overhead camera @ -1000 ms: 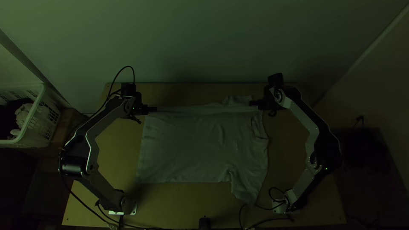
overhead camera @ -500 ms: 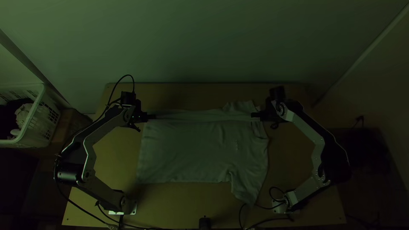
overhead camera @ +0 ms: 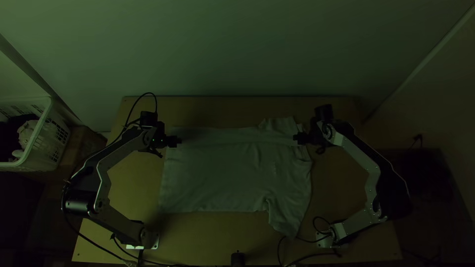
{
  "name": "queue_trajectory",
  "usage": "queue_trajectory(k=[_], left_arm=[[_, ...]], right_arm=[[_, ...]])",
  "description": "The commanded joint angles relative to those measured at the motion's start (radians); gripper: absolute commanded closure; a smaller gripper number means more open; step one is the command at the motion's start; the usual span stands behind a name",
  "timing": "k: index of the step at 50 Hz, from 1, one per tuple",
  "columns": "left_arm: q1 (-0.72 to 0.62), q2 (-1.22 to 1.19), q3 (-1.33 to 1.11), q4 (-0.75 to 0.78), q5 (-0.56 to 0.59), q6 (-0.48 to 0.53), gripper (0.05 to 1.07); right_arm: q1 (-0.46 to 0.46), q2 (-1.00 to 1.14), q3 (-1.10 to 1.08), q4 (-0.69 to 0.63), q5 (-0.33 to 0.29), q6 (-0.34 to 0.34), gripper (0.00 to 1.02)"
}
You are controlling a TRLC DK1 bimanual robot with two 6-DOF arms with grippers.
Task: Fold the t-shirt
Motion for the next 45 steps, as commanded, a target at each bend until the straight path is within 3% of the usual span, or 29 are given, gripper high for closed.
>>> queue_trajectory(k=[1,9,26,36,45], left_arm=[[0.029,-0.053,0.039,-0.05,0.047,-0.006,0.12],[0.074,-0.165,0.042,-0.052,0.126,-0.002,0.12],[0.098,-0.331,0.025,-0.235,0.126,0.109,0.12],[0.101,-0.472,-0.067,-0.322,0.124,0.142,0.12],[0.093,-0.556,-0.13,-0.442,0.116,0.158,0.12]], right_arm=[[-0.008,-0.078,-0.012,-0.02,0.006,0.003,0.08],[-0.007,-0.166,-0.013,-0.092,0.006,0.003,0.05],[-0.007,-0.407,-0.081,-0.226,0.009,0.034,0.05],[0.007,-0.543,-0.144,-0.318,0.009,0.103,0.05],[0.102,-0.611,-0.181,-0.482,0.008,0.12,0.05]])
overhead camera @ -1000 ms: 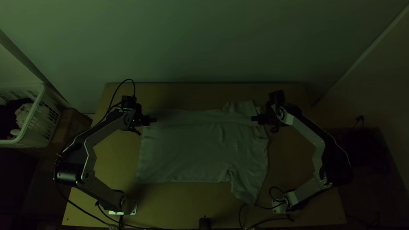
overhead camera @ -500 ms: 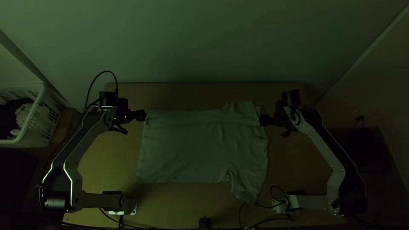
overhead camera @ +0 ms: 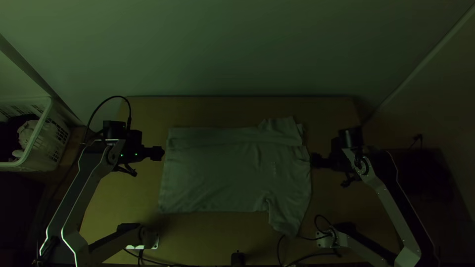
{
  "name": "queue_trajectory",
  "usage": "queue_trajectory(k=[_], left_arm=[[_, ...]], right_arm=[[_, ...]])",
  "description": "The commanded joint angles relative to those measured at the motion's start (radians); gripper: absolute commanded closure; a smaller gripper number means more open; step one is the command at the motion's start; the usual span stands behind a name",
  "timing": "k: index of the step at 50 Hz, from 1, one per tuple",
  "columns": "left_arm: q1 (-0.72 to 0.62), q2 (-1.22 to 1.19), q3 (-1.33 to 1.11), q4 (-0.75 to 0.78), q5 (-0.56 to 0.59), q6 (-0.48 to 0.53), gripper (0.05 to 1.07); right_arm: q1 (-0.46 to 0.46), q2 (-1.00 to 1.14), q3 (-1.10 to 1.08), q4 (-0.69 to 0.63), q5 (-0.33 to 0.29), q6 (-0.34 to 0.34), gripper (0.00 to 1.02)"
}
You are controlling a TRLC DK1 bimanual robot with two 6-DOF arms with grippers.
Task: Fold the t-shirt
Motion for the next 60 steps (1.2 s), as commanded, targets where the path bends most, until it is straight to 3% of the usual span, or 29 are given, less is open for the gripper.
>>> queue_trajectory(k=[1,9,14,20,32,42,60], left_arm=[[-0.006,-0.055,-0.056,-0.071,-0.001,0.021,0.12],[-0.023,-0.113,-0.108,-0.207,-0.002,0.049,0.12],[-0.048,-0.146,-0.154,-0.268,-0.013,0.067,0.12],[-0.08,-0.182,-0.228,-0.304,-0.064,0.105,0.12],[-0.141,-0.236,-0.305,-0.347,-0.139,0.155,0.12],[-0.183,-0.202,-0.311,-0.403,-0.162,0.178,0.12],[-0.252,-0.052,-0.337,-0.4,-0.283,0.236,0.18]], right_arm=[[0.058,-0.039,-0.044,-0.071,0.003,0.053,0.05],[0.112,-0.113,-0.108,-0.124,0.001,0.149,0.05],[0.113,-0.16,-0.156,-0.144,0.0,0.255,0.05],[0.141,-0.176,-0.188,-0.18,-0.009,0.289,0.07],[0.199,-0.139,-0.24,-0.206,-0.048,0.317,0.07],[0.21,-0.116,-0.253,-0.206,-0.121,0.317,0.07],[0.241,-0.058,-0.271,-0.186,-0.149,0.318,0.07]])
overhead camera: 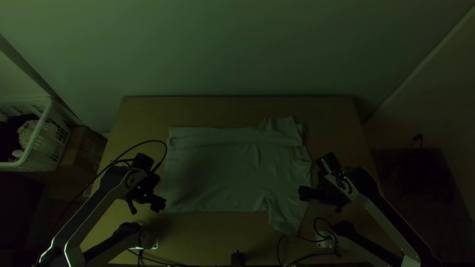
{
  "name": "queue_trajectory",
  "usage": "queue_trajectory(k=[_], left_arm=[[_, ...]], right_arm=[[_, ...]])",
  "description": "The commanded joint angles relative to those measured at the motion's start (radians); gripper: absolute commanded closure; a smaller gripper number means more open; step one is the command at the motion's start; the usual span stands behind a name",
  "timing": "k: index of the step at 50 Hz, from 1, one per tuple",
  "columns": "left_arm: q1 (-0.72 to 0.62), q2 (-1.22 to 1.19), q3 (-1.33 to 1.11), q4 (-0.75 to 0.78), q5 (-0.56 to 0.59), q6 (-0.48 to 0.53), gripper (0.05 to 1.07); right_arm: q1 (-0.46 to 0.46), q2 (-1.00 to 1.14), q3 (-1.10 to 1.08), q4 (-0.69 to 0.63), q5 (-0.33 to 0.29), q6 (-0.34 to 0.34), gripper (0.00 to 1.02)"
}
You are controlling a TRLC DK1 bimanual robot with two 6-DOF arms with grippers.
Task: Fold the t-shirt
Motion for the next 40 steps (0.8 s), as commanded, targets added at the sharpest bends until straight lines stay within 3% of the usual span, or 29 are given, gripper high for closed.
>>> queue_trajectory(k=[1,34,40], left_arm=[[-0.03,0.053,-0.054,0.013,-0.051,0.044,0.17],[-0.183,0.268,-0.045,0.091,-0.068,0.011,0.18],[-0.217,0.291,-0.042,0.099,-0.068,0.002,0.35]], right_arm=[[0.027,0.024,-0.03,0.007,-0.01,0.027,0.07],[0.059,0.128,-0.129,0.115,-0.012,0.018,0.07],[0.059,0.144,-0.135,0.123,-0.012,0.011,0.07]])
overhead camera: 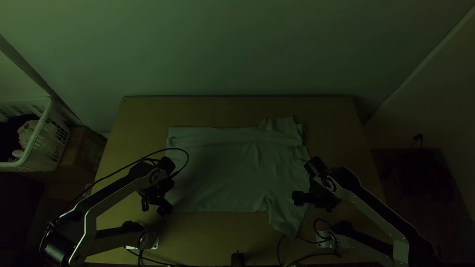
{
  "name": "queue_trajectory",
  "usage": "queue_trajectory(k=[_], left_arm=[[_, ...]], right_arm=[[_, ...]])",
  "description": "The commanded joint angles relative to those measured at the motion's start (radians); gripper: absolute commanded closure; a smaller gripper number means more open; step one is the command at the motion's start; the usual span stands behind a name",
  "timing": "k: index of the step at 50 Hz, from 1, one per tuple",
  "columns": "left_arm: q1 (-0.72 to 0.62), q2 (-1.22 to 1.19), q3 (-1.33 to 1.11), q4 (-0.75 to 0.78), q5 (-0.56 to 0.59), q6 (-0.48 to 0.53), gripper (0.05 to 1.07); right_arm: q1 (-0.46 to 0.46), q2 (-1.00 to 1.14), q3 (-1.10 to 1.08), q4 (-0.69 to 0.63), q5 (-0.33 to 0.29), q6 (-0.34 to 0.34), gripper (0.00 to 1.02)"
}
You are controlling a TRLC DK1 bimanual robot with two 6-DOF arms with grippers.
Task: Fold the t-shirt
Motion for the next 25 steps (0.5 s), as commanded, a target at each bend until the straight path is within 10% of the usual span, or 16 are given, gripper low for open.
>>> queue_trajectory(k=[1,8,25], left_arm=[[-0.033,0.039,-0.01,0.007,-0.003,-0.017,0.39],[-0.077,0.048,-0.01,0.022,-0.003,-0.017,1.05],[-0.061,0.031,0.037,0.03,-0.003,-0.014,1.04]], right_arm=[[0.008,0.025,-0.029,0.008,-0.009,0.009,0.07],[0.007,0.059,-0.049,0.028,-0.009,0.006,0.07],[0.004,0.109,-0.07,0.082,-0.009,0.003,0.1]])
